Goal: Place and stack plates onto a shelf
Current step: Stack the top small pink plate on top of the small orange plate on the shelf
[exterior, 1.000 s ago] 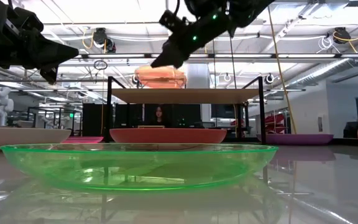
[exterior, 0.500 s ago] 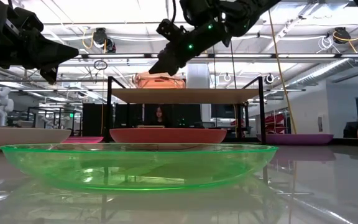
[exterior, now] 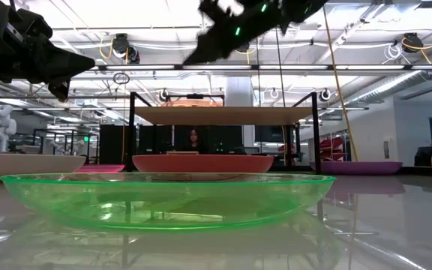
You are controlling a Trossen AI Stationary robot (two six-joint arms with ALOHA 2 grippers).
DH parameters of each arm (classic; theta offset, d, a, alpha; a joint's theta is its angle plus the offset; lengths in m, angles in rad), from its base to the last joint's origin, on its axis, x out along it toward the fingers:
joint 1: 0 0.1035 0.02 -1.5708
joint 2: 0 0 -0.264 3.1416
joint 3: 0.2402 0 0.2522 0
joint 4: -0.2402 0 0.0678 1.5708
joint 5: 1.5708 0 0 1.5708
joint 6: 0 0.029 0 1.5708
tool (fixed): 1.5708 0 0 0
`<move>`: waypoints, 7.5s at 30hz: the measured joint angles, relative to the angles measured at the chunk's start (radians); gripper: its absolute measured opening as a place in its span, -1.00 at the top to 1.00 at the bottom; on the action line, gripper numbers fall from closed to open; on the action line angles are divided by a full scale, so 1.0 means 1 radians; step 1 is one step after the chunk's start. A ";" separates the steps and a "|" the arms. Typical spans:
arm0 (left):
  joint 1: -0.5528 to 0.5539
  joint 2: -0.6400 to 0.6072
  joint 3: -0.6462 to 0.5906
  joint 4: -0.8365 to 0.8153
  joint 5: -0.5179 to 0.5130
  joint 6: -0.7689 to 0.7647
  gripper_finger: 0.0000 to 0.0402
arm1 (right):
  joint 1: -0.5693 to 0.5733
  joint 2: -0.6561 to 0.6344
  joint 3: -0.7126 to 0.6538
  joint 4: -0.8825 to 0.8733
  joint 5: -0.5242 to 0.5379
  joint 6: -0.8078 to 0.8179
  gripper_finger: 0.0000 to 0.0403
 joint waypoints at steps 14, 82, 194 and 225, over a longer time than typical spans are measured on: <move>0.000 0.000 0.000 0.000 0.000 0.000 0.97 | 0.381 -0.517 -0.482 0.102 -0.039 0.183 0.43; 0.170 1.127 0.722 -0.943 -0.411 -0.144 0.23 | 0.473 -0.818 -0.938 0.619 0.161 0.183 0.43; 0.121 1.567 1.381 -0.762 -0.486 0.419 1.00 | 0.465 -0.818 -0.938 0.581 0.213 0.210 0.43; 0.132 1.566 1.375 -0.762 -0.366 0.476 0.99 | 0.465 -0.818 -0.938 0.578 0.213 0.209 0.43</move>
